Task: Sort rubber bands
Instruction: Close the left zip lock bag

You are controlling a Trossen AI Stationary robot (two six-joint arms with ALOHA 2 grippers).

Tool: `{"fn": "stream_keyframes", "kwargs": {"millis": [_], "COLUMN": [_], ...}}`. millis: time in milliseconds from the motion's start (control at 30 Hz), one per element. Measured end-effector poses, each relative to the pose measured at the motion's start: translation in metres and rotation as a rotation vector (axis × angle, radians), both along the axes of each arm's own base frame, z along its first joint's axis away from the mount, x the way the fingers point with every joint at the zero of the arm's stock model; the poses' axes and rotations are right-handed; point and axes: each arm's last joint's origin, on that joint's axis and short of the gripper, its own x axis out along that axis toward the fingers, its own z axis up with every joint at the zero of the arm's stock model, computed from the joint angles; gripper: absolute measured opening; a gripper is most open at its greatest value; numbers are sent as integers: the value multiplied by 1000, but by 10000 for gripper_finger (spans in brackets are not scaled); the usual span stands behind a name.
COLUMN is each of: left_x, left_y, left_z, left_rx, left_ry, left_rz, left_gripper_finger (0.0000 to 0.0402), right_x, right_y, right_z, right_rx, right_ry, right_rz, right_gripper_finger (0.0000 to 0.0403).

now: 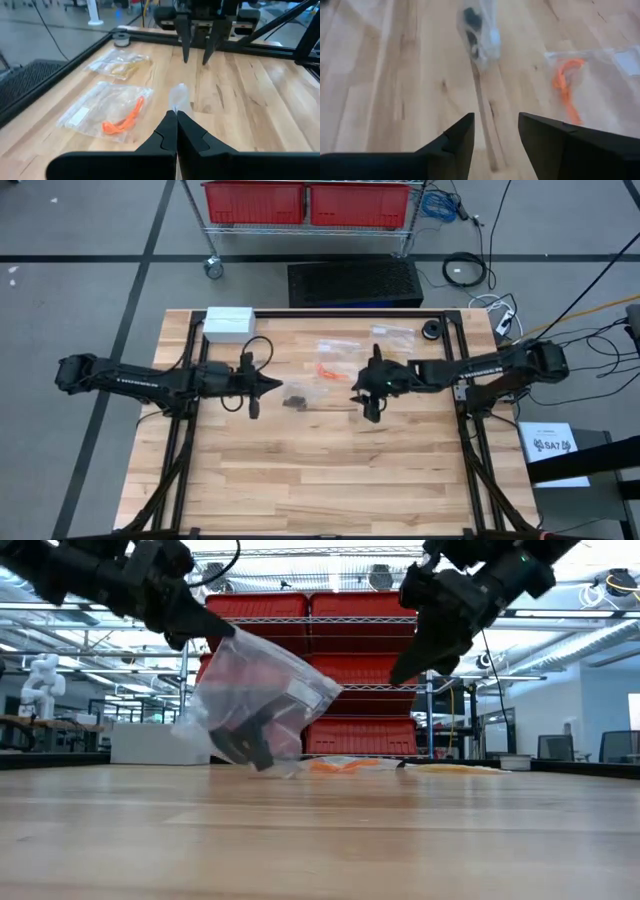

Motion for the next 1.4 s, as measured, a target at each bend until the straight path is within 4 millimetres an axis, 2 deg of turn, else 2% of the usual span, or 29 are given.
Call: {"fn": "stream_keyframes", "kwargs": {"millis": [133, 300, 433, 600, 833, 1000, 1167, 1267, 1400], "left_x": [4, 7, 15, 38, 81, 116, 141, 149, 150], "left_y": [-5, -9, -13, -20, -40, -52, -59, -56, -43], "left_z": [18, 61, 77, 61, 14, 1, 6, 12, 14], "left_rx": [26, 77, 110, 148, 154, 75, 41, -1, -26], "left_ry": [100, 244, 383, 601, 794, 734, 555, 464, 451], "left_rz": [-28, 10, 66, 122, 84, -83, -263, -306, -289], "left_gripper_finger": [0, 0, 0, 0, 0, 6, 46, 80, 122], "right_x": [0, 0, -1, -1, -2, -4, -4, -5, -5], "right_y": [12, 21, 27, 34, 42, 48, 49, 49, 49], "right_z": [-2, -1, -1, -2, -2, -2, -3, -3, -3], "right_rx": [-4, -19, -14, -13, -2, 28, 102, 150, 222], "right_ry": [-10, -11, -11, -11, -9, 1, 15, 23, 25], "right_rz": [4, 29, 47, 71, 102, 137, 105, 63, 5], "right_gripper_finger": [126, 106, 95, 88, 88, 89, 90, 102, 138]}}
